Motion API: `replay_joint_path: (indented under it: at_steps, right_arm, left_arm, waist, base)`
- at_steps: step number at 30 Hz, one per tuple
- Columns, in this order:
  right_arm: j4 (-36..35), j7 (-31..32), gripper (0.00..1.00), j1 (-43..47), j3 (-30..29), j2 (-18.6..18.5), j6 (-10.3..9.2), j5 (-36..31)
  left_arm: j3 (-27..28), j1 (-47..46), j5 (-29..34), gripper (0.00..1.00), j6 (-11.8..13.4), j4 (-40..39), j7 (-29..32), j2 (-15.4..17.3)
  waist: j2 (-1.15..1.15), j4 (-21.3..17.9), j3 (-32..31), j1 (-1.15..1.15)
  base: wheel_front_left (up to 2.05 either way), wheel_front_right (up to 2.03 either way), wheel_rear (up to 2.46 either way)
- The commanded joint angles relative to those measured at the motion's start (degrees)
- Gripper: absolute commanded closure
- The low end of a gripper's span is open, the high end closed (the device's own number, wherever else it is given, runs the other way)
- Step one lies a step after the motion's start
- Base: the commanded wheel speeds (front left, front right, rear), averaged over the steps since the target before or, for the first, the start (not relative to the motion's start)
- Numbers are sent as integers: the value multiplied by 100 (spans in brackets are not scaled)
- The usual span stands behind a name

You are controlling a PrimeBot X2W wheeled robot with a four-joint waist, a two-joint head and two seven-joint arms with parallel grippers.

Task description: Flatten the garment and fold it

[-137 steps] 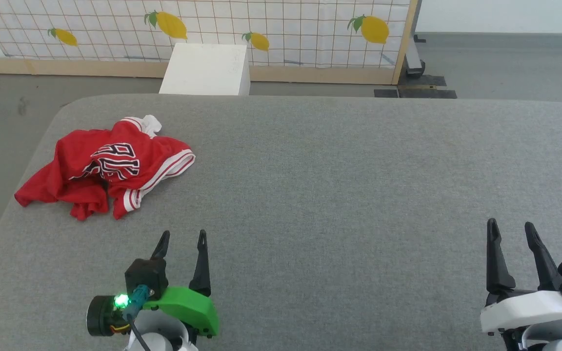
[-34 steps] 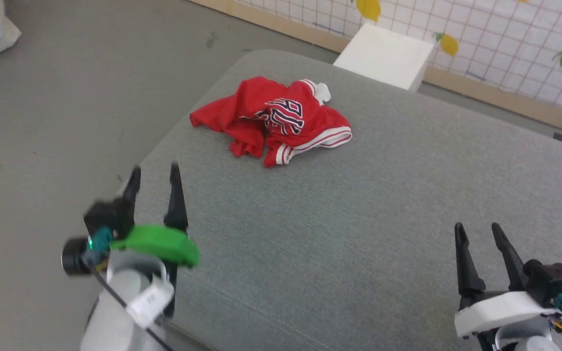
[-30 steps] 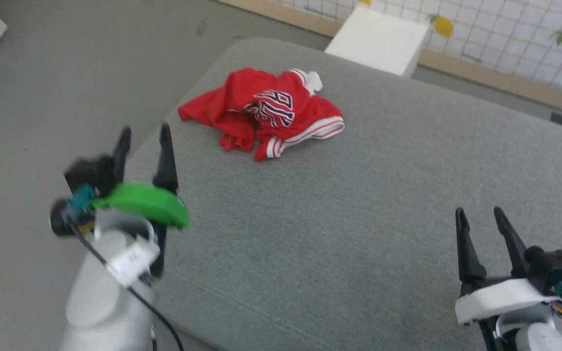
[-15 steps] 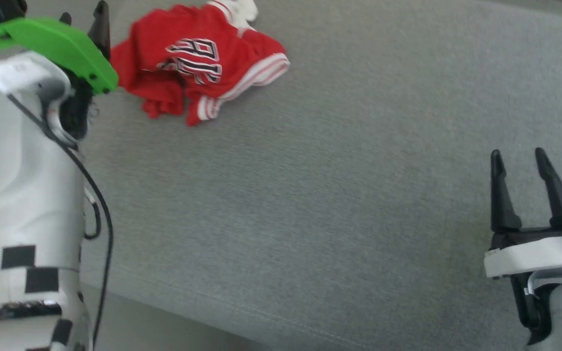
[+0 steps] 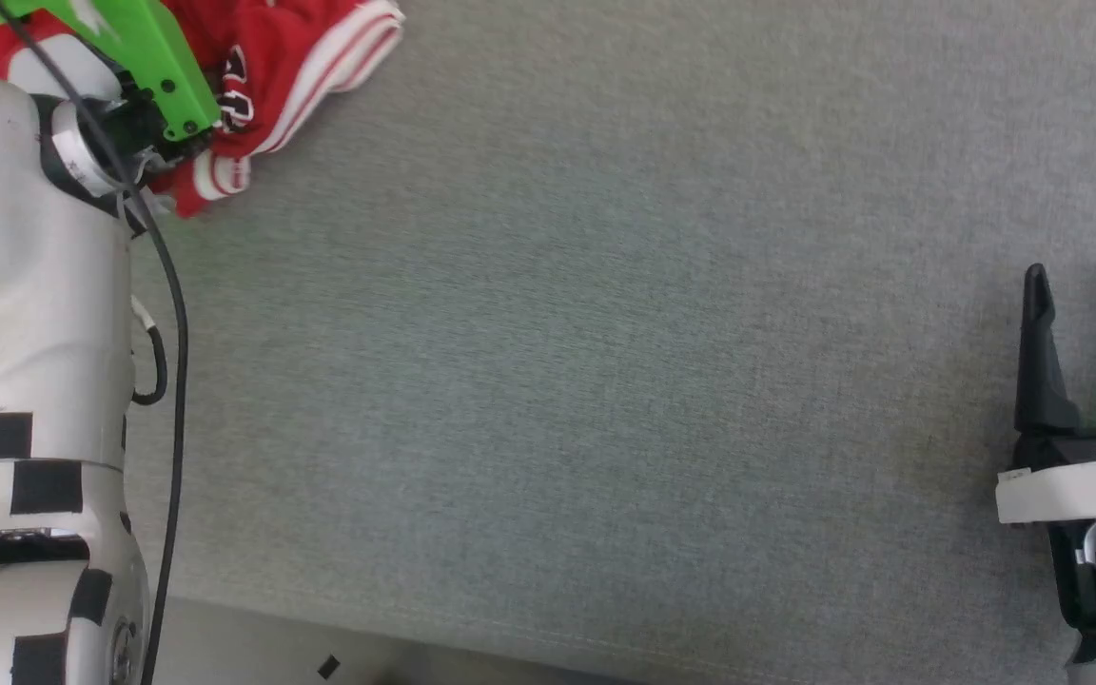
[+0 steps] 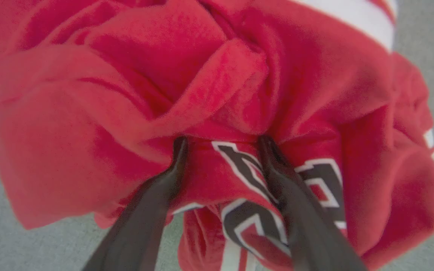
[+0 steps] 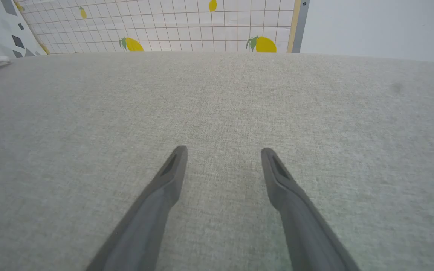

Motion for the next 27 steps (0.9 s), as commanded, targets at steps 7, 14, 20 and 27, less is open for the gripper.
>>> replay_joint_path:
  at_steps: [7,14,20,27]
  right_arm:
    - [-84,9,0,-80,15,29,-9,9]
    - [11,-28,0,-124,89,51,-9,19]
    - [273,-109,0,-90,154,107,-9,30]
    - [696,-220,0,55,178,232,-9,44]
  left_arm:
    - [-226,272,91,39,331,-378,1046,-35]
    - [-14,551,88,100,451,-1113,304,42]
    - [226,576,235,100,434,-1470,-1100,198]
    - [264,204,279,100,143,-1621,-2033,339]
  waist:
    - [0,-173,365,-1]
    - [0,-152,216,-1]
    - [0,-134,-267,-1]
    - [0,-117,-1042,-1]
  base:
    - [0,0,0]
    - [0,0,0]
    - [0,0,0]
    - [0,0,0]
